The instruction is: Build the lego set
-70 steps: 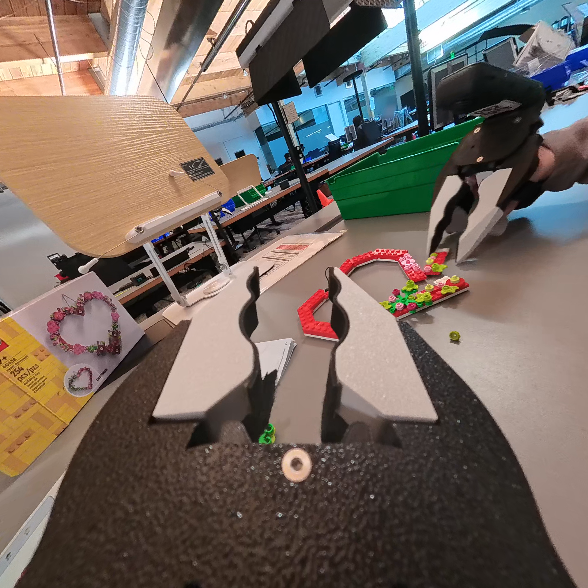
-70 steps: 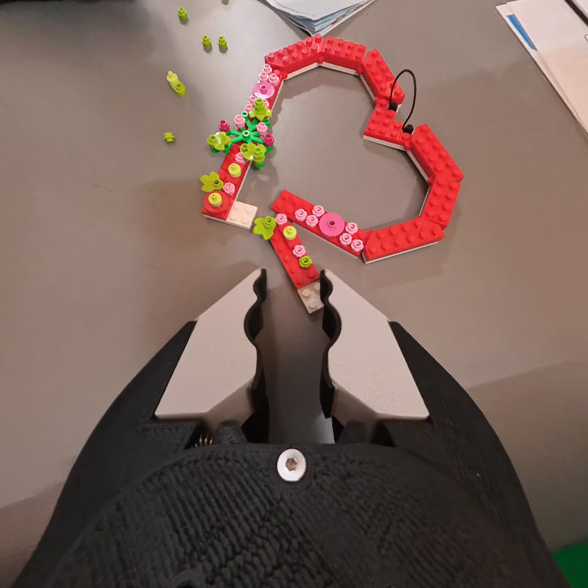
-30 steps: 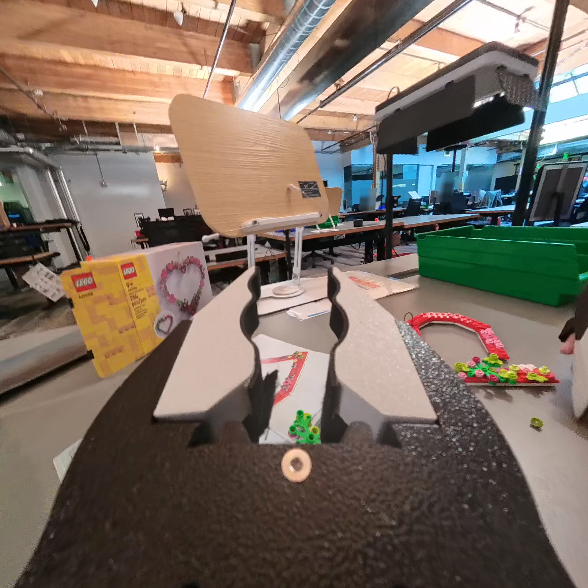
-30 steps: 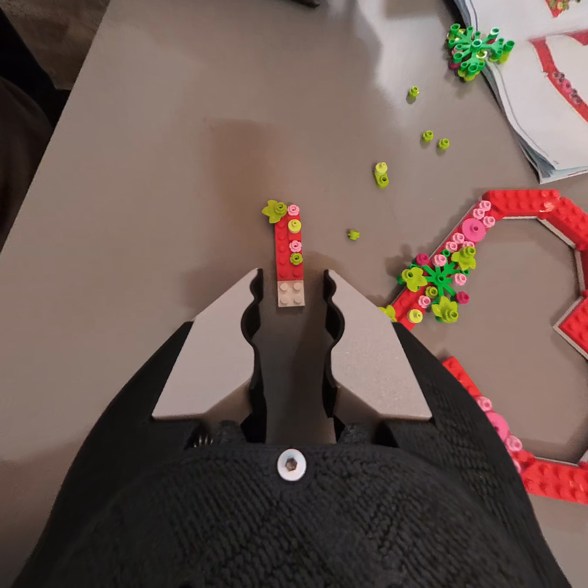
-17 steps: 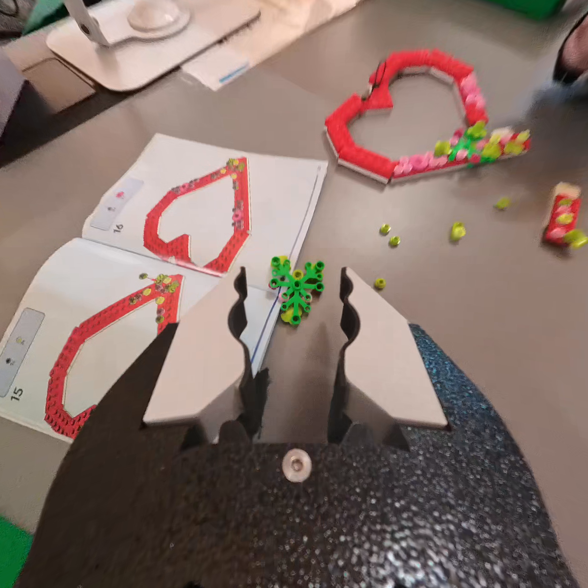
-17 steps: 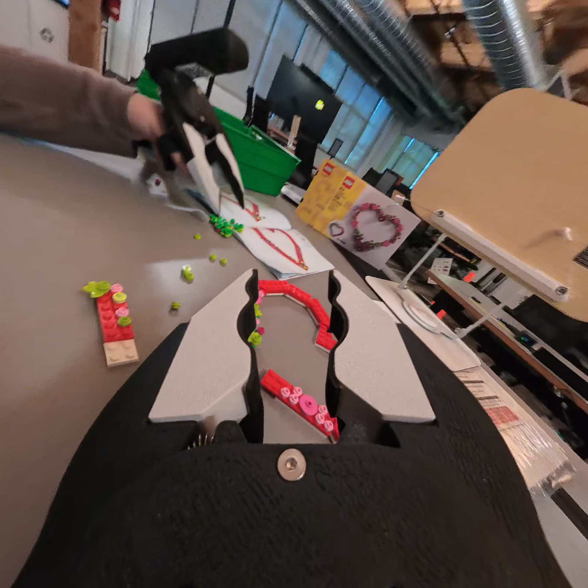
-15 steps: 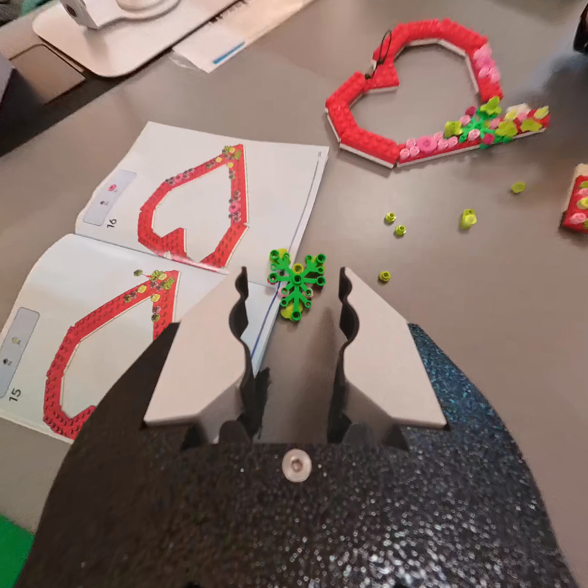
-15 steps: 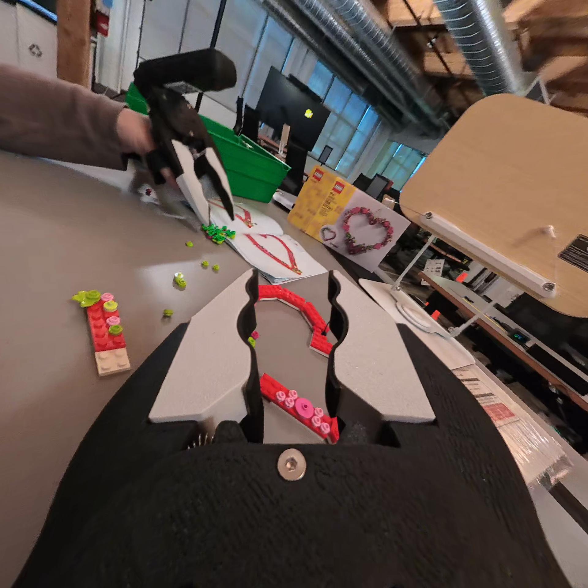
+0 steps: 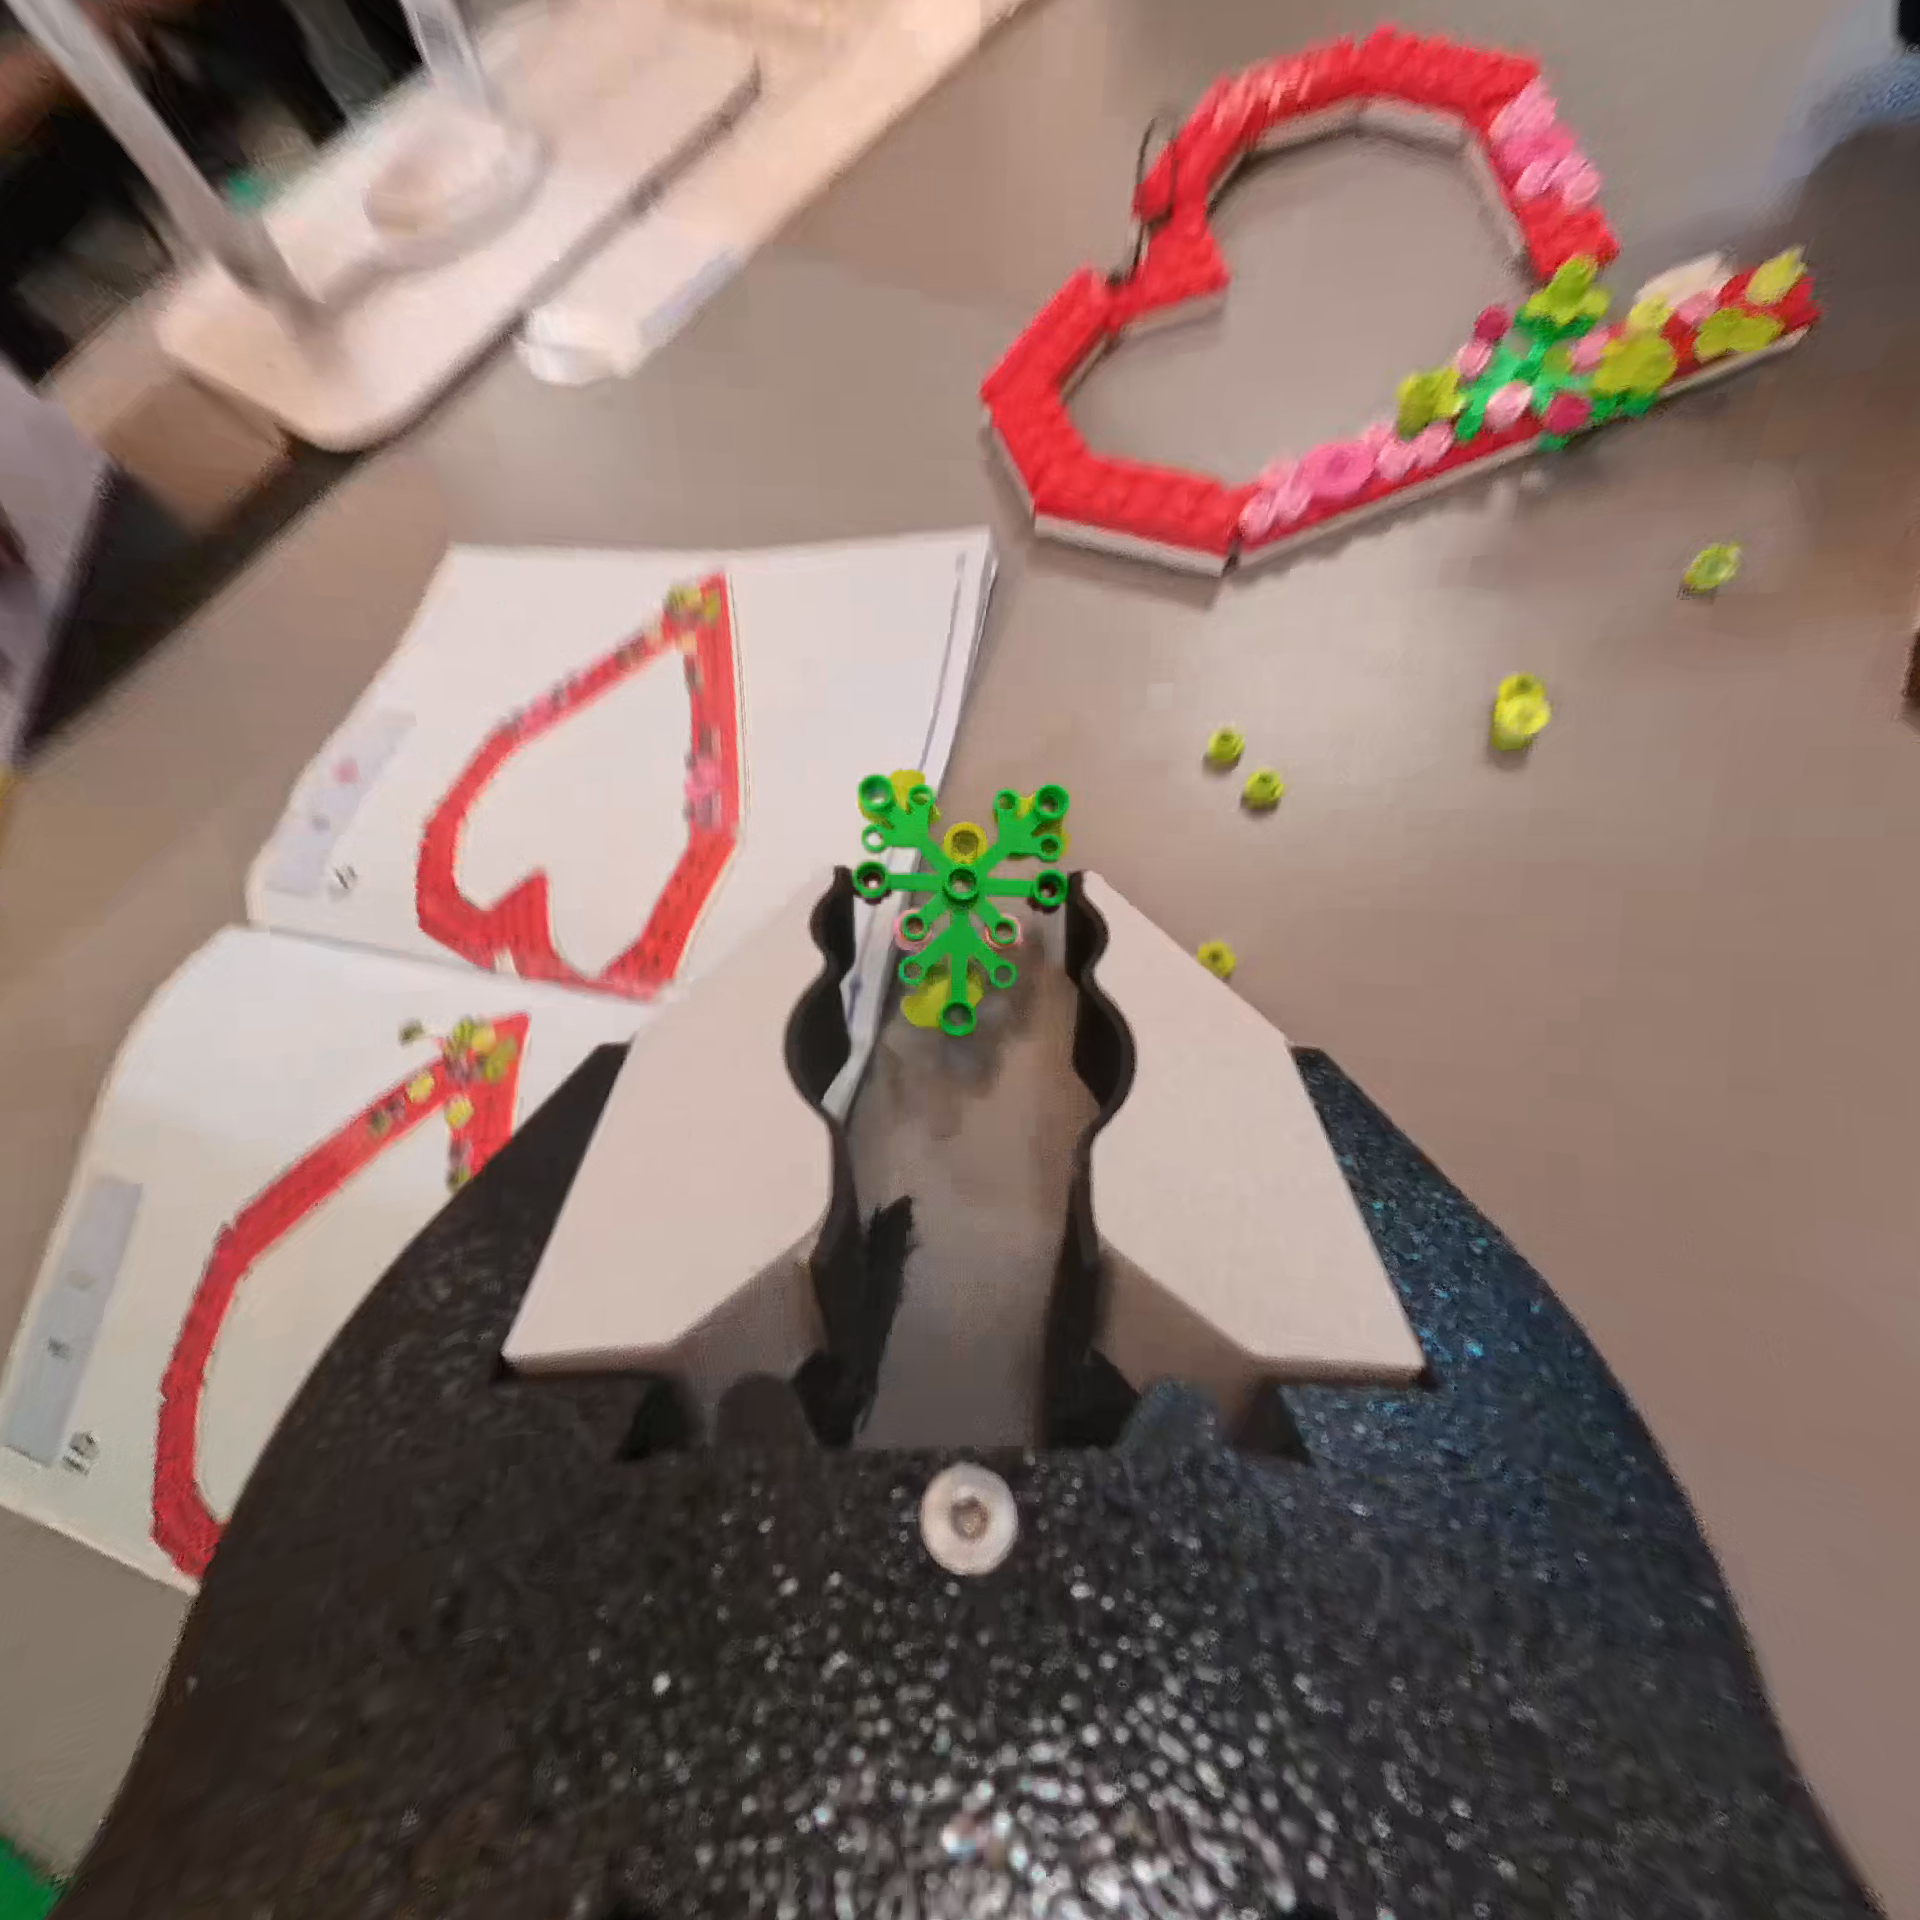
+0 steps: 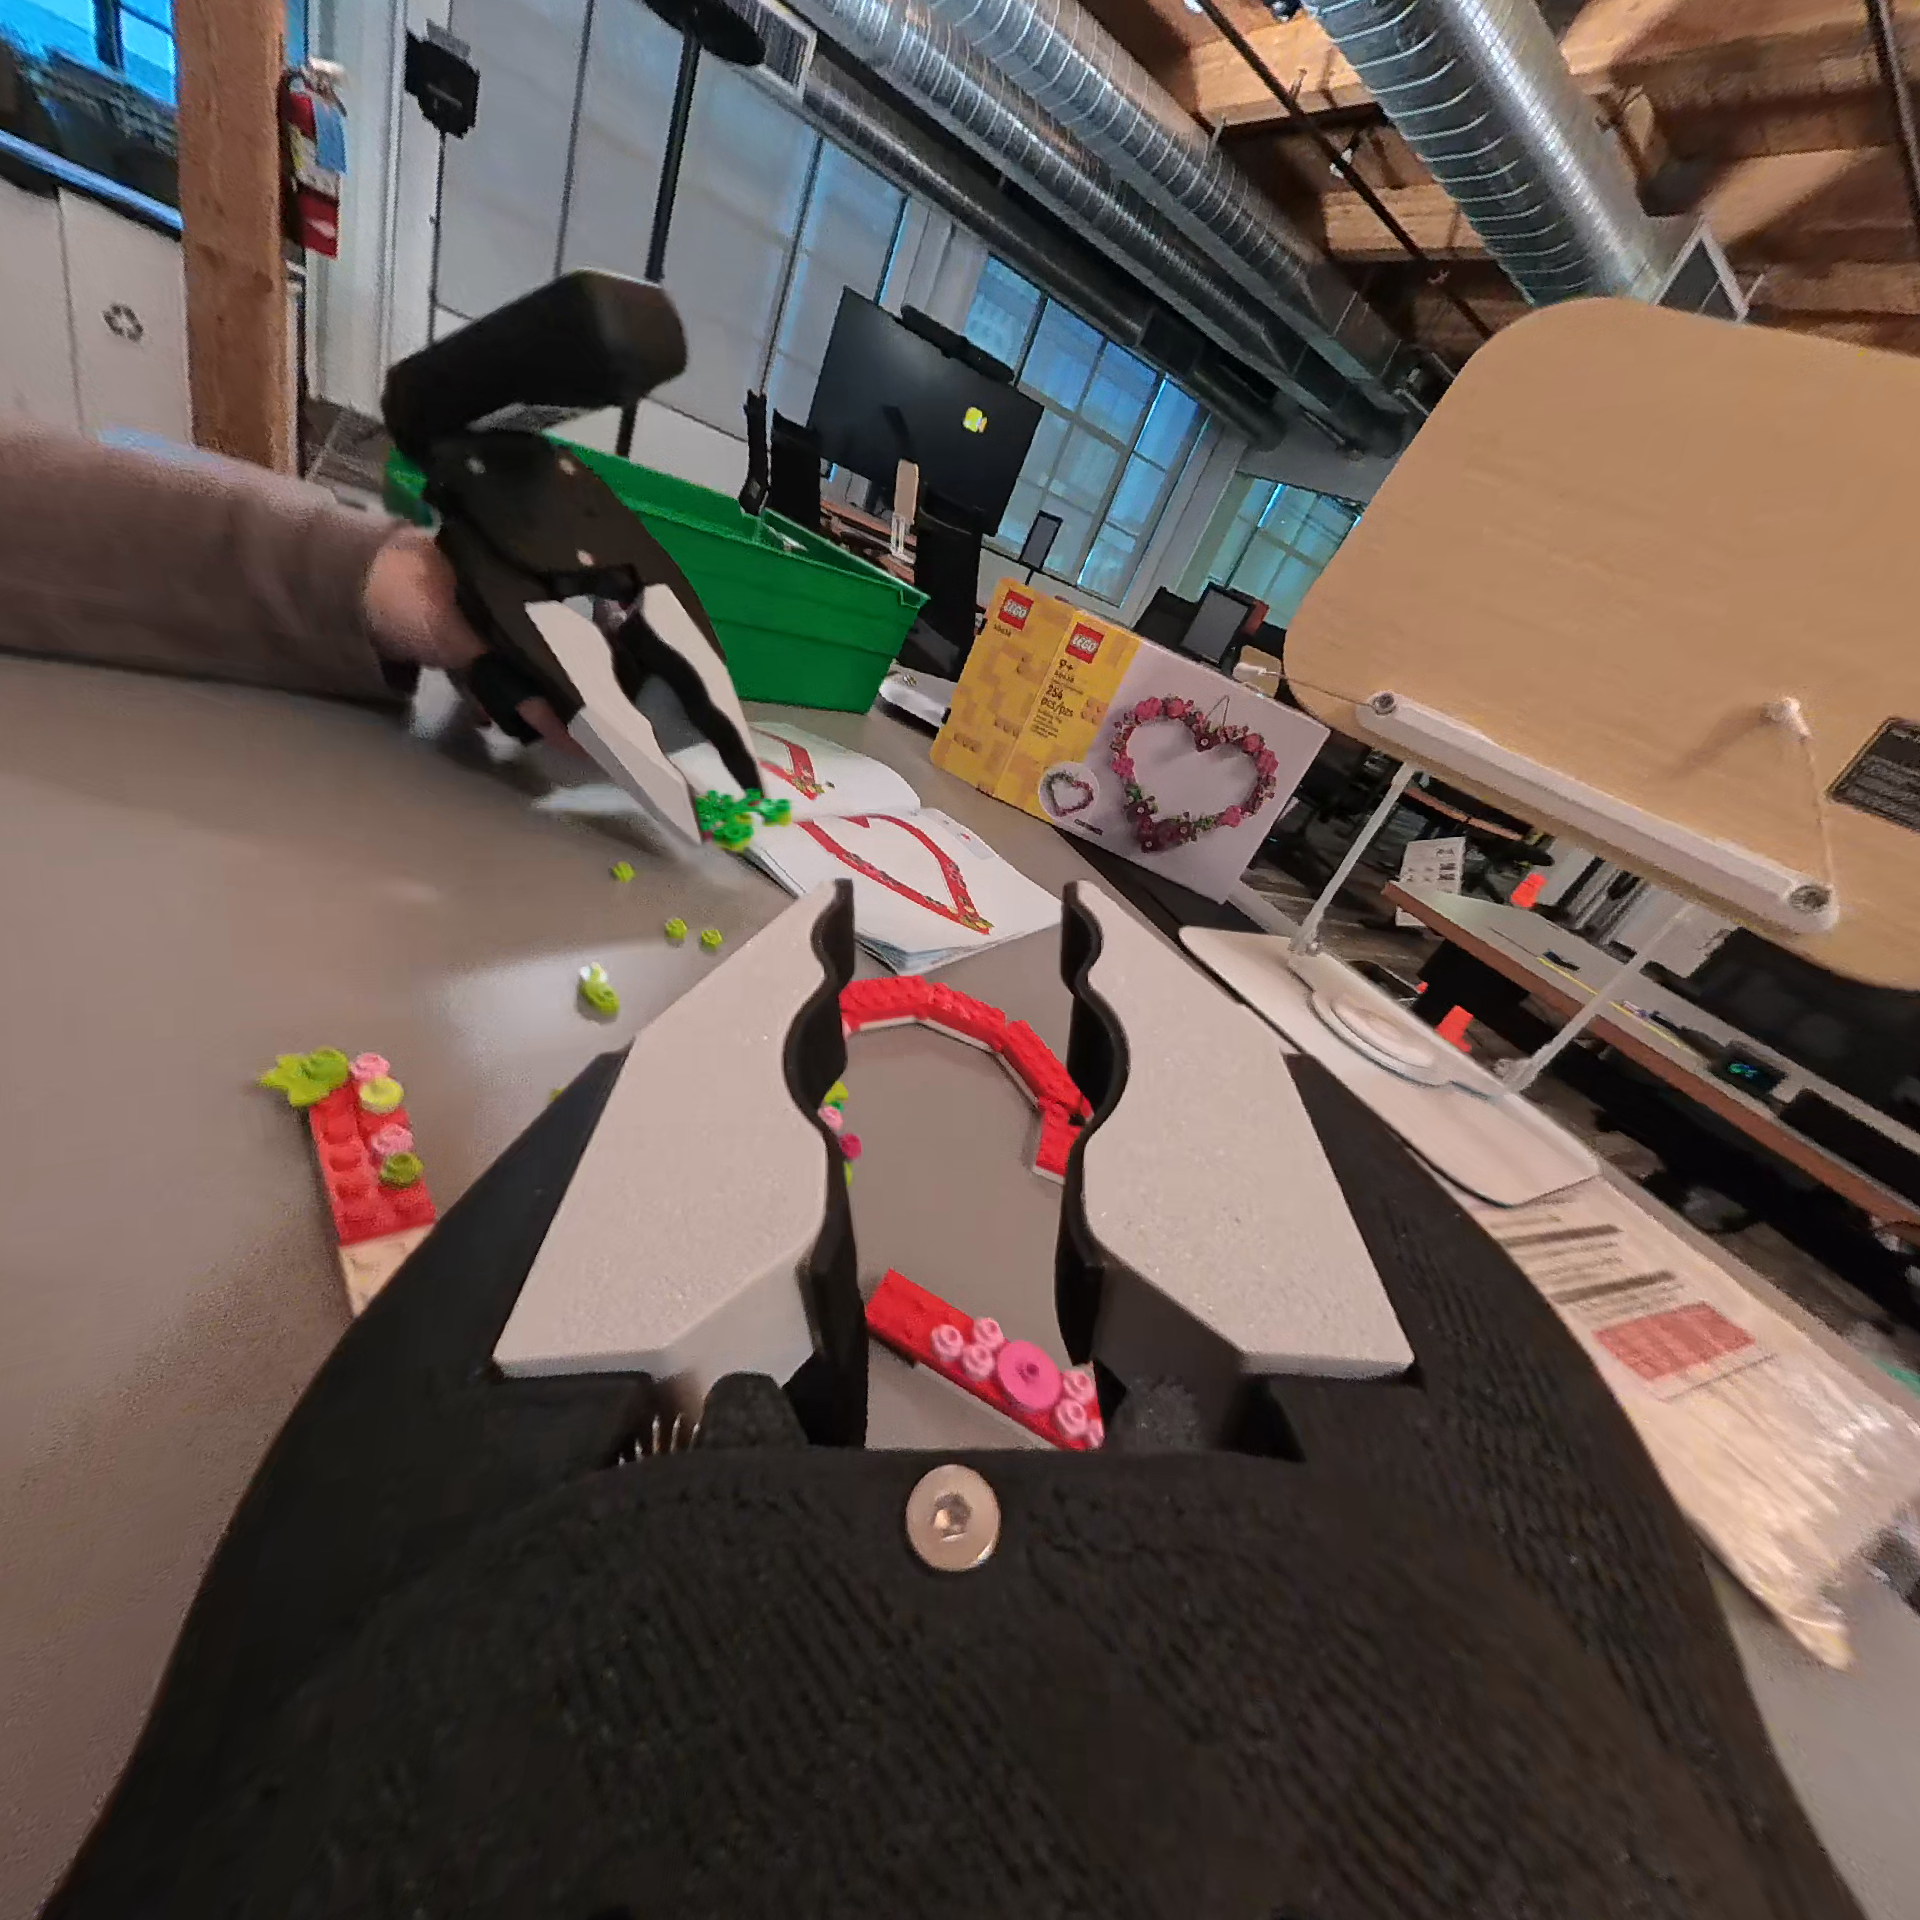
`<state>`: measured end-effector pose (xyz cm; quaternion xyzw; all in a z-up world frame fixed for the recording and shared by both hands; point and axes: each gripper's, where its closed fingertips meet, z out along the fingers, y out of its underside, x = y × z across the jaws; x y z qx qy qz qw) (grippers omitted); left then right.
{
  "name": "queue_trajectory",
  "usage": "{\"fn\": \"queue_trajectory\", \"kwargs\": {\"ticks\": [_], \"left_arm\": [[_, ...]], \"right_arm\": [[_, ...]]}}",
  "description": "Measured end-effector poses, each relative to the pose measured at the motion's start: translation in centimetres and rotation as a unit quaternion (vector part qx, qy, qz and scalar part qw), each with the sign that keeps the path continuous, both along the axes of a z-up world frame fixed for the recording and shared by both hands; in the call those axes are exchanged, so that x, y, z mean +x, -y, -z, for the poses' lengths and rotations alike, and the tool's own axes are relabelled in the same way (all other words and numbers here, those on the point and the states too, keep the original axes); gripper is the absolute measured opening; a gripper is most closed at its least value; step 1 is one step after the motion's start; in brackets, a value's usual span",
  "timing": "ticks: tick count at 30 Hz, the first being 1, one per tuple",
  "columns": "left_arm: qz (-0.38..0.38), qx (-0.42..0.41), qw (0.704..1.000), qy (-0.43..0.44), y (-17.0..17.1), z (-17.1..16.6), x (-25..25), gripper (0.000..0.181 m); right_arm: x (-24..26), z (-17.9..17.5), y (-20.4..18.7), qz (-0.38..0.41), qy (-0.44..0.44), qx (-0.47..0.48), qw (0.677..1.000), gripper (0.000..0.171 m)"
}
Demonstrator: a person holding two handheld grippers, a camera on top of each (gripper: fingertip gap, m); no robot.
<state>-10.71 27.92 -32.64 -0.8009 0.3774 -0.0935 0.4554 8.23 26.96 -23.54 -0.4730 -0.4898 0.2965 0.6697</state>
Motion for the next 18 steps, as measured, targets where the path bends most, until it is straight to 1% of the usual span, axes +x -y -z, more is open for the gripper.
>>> {"fn": "queue_trajectory", "kwargs": {"ticks": [1, 3, 4, 6, 8, 11, 13, 15, 18], "left_arm": [[0.007, 0.041, 0.999, 0.0, -0.1, -1.0, 0.7, 0.038], [0.027, 0.141, 0.99, 0.0, 0.2, -3.6, 2.7, 0.038], [0.039, 0.194, 0.98, 0.003, 0.6, -5.0, 4.0, 0.038], [0.062, 0.281, 0.958, 0.006, 2.0, -7.4, 6.4, 0.038], [0.072, 0.338, 0.938, 0.005, 3.2, -8.7, 8.4, 0.038], [0.09, 0.388, 0.917, 0.0, 4.6, -9.5, 10.7, 0.038], [0.098, 0.407, 0.908, -0.003, 5.2, -9.8, 11.8, 0.038], [0.112, 0.408, 0.906, -0.005, 5.6, -9.5, 12.7, 0.038], [0.125, 0.414, 0.902, -0.01, 6.0, -9.3, 13.5, 0.038]], "right_arm": [[-0.2, -0.2, 0.1, 0.0, -0.007, -0.012, 1.0, 0.039], [-1.0, -0.6, 0.4, -0.004, -0.02, -0.05, 0.999, 0.037], [-1.5, -0.5, 0.6, -0.009, -0.022, -0.079, 0.997, 0.036], [-3.2, -0.3, 2.0, -0.052, -0.02, -0.144, 0.988, 0.037], [-4.6, -0.2, 3.6, -0.097, -0.022, -0.203, 0.974, 0.038], [-5.9, 0.0, 4.5, -0.115, -0.023, -0.265, 0.957, 0.038], [-6.3, -0.3, 5.5, -0.146, -0.035, -0.285, 0.947, 0.03], [-6.4, -0.7, 6.1, -0.171, -0.044, -0.304, 0.936, 0.026], [-6.4, -0.5, 6.0, -0.167, -0.032, -0.301, 0.938, 0.02]]}}
